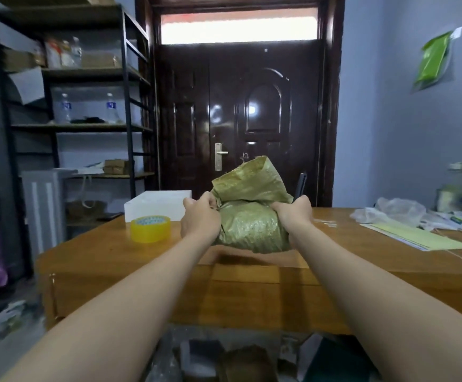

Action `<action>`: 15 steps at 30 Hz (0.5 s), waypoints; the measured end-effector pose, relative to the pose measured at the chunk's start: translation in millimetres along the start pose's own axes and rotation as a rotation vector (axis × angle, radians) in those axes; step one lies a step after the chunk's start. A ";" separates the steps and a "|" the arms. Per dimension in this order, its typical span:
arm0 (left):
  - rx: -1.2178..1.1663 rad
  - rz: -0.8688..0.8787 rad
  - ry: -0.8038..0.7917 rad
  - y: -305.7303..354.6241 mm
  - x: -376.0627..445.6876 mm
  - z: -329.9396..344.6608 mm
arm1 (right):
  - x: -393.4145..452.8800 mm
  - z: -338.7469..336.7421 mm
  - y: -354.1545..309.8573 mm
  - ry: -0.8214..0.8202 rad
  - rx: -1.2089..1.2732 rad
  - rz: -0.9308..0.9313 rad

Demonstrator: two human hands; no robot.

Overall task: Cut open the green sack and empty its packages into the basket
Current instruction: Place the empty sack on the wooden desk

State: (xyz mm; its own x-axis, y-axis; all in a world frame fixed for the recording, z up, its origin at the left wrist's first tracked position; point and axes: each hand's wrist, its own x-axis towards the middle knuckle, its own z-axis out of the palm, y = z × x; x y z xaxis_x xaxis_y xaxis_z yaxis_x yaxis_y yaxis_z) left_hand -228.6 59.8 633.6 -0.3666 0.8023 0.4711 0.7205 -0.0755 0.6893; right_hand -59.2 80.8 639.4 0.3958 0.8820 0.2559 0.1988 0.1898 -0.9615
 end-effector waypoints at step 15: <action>0.429 0.008 -0.406 -24.0 39.5 56.7 | 32.3 34.8 32.0 -0.150 -0.554 -0.396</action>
State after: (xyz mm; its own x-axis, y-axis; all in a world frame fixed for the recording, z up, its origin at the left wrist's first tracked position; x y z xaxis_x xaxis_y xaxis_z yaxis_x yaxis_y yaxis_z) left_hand -226.9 126.9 604.4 -0.1663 0.9715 0.1687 0.9272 0.0958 0.3622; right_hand -71.3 130.3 613.4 0.0788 0.8493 0.5221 0.7466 0.2967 -0.5954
